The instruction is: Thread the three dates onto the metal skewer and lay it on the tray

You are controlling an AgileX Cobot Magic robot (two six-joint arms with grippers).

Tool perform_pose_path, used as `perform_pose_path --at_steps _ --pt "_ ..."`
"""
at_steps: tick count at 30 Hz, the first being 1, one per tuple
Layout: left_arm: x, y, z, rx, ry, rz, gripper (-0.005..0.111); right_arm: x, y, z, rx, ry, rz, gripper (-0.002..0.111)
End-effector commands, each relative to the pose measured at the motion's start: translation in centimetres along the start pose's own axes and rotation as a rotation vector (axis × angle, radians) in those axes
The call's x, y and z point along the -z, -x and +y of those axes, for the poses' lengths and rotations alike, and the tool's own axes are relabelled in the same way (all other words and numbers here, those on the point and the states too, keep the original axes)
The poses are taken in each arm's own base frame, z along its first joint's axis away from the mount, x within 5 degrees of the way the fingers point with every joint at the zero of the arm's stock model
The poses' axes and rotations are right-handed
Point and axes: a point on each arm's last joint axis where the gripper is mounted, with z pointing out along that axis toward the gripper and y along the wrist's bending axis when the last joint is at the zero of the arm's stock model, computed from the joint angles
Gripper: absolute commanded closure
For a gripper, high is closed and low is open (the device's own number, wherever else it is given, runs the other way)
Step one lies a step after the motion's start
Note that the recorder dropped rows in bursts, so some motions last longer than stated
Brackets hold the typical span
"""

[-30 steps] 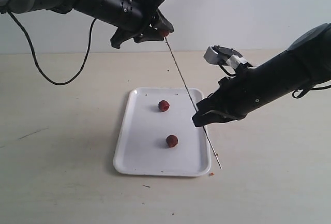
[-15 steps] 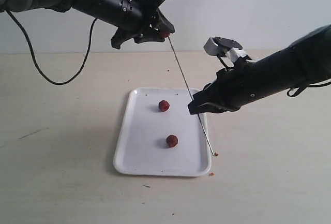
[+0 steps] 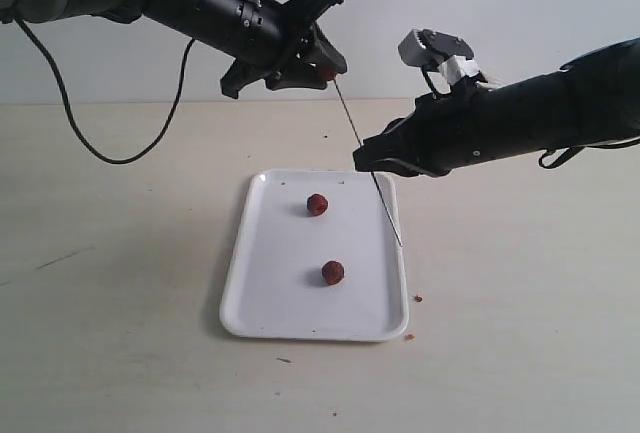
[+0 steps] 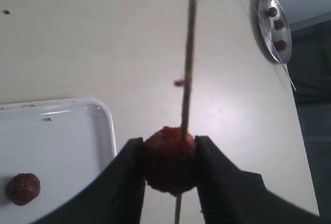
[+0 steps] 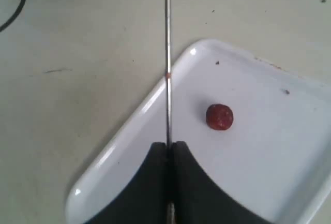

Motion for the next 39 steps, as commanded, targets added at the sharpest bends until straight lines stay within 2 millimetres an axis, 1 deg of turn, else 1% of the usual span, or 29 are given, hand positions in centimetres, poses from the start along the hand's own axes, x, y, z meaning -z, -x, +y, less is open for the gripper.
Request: perform_pose_path --at_steps 1,3,10,12,16,20,23,25,33,36,39 --pt "-0.6 -0.9 -0.9 -0.048 0.002 0.025 0.073 0.2 1.4 0.1 0.008 0.002 -0.105 0.108" --pt "-0.7 -1.0 -1.0 -0.049 -0.001 0.032 0.073 0.2 1.6 0.1 0.017 -0.001 -0.136 0.108" --pt "-0.8 -1.3 -1.2 -0.062 0.002 0.043 0.073 0.2 1.7 0.1 0.025 -0.005 -0.146 0.108" --pt "-0.8 -1.3 -1.2 -0.066 0.003 0.045 0.069 0.2 1.8 0.1 0.023 -0.005 -0.148 0.108" --pt "-0.8 -1.4 -1.2 -0.081 0.003 0.048 0.054 0.2 1.8 0.1 0.023 -0.005 -0.148 0.108" --pt "-0.8 -1.3 -1.2 -0.097 0.003 0.043 0.042 0.2 1.7 0.0 0.035 -0.009 -0.137 0.108" --pt "-0.8 -1.2 -1.1 -0.117 0.004 0.034 0.037 0.2 1.5 -0.1 0.058 -0.021 -0.119 0.108" --pt "-0.6 -1.1 -1.3 -0.143 0.002 0.027 0.036 0.2 1.4 -0.3 0.060 -0.042 -0.110 0.108" --pt "0.6 -0.7 -2.0 -0.288 -0.010 0.009 0.035 0.3 0.7 -2.0 -0.013 -0.231 -0.043 0.108" --pt "0.8 -1.0 -2.0 -0.380 -0.005 0.040 0.035 0.6 0.6 -2.9 -0.040 -0.334 -0.030 0.108" --pt "0.8 -1.4 -1.7 -0.452 0.023 0.091 0.035 1.2 0.2 -4.1 -0.028 -0.430 0.007 0.108"
